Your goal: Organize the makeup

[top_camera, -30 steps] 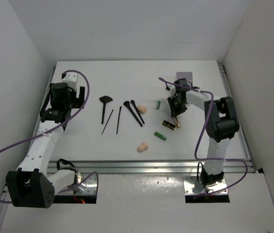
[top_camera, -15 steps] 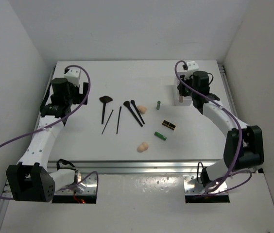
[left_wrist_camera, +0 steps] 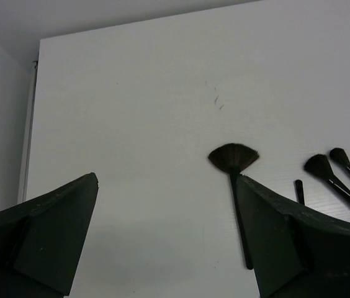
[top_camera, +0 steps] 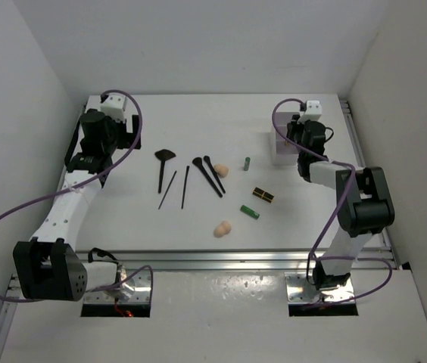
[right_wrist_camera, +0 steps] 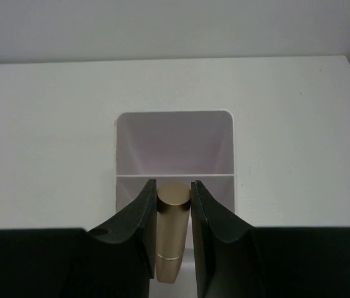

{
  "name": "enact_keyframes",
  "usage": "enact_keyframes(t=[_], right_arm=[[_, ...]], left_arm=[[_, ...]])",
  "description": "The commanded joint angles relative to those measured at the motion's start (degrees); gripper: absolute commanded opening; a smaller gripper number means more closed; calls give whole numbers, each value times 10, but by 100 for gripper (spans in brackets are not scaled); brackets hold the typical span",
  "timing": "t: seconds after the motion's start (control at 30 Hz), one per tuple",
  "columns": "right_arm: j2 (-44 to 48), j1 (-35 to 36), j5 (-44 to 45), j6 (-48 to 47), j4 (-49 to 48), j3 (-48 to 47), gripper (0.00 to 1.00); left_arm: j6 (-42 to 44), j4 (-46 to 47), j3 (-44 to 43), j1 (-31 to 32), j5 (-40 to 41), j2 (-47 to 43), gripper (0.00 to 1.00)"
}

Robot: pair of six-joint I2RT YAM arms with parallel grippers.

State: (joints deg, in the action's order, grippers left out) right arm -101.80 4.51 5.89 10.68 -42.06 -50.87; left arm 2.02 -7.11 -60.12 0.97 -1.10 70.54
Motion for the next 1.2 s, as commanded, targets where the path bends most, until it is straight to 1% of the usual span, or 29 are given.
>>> enact_keyframes(t=[0.0,0.1,0.2,0.33,0.4,0.43,0.47,0.5,0.53,0.6,0.63,0.67,0.7,0.73,0.77,0.8,0.83,0.87,0.9,0.93,0.97,1.0,1.07,1.1,1.17], right_arm=[[-8,1,-1,17,-132,2,0],[-9,5,-4,22,-156,27,0],[-5,5,-2,29,-181,74,0],[1,7,3,40,-180,112,0],[5,6,3,39,-185,124,13],[5,5,-2,42,-190,126,27],[9,6,-5,39,-188,126,27],[15,5,-16,40,-184,124,46],[25,5,-21,33,-157,121,50],[41,7,-40,27,-133,105,56],[47,8,-44,24,-97,98,59],[72,9,-46,13,-85,97,62],[81,14,-54,7,-49,85,66],[92,20,-55,-10,-24,81,68],[126,24,-72,-27,86,75,70],[137,30,-89,-37,136,39,71],[153,40,-99,-60,194,23,73],[156,45,-125,-71,374,5,74],[158,61,-152,-100,434,-44,74],[152,65,-183,-102,483,-55,72],[144,71,-199,-148,588,-62,71],[140,87,-231,-156,608,-63,71],[129,99,-234,-181,638,-41,69],[125,119,-233,-187,641,-33,69],[99,131,-218,-201,644,-30,65]], left_arm=[[-15,37,-19,-6,1,12,100],[-15,42,-19,-11,1,12,100],[-9,42,-14,-11,8,12,100],[-3,42,-9,-17,8,12,100],[-3,42,-9,-17,8,12,100],[3,42,-9,-17,1,12,100],[3,42,-9,-17,-5,12,100],[3,36,-9,-17,-12,7,100],[10,36,-9,-17,-27,6,100],[15,19,-9,-17,-28,6,100],[-15,12,-9,-17,-5,6,100],[-31,7,-9,-17,8,1,100],[-40,7,-9,-22,8,1,100],[-30,7,-9,-22,8,1,100],[-16,0,-3,-22,-21,-4,100],[-3,0,3,-22,-34,-4,100],[4,0,8,-22,-43,-11,100],[4,0,23,-22,-55,-17,100],[4,0,32,-22,-60,-29,100],[17,0,41,-22,-65,-35,100],[18,0,61,-22,-65,-42,100],[23,0,70,-22,-65,-54,100],[23,0,94,-22,-44,-66,100],[23,0,101,-22,-38,-73,100],[29,-5,116,-22,-15,-89,100]])
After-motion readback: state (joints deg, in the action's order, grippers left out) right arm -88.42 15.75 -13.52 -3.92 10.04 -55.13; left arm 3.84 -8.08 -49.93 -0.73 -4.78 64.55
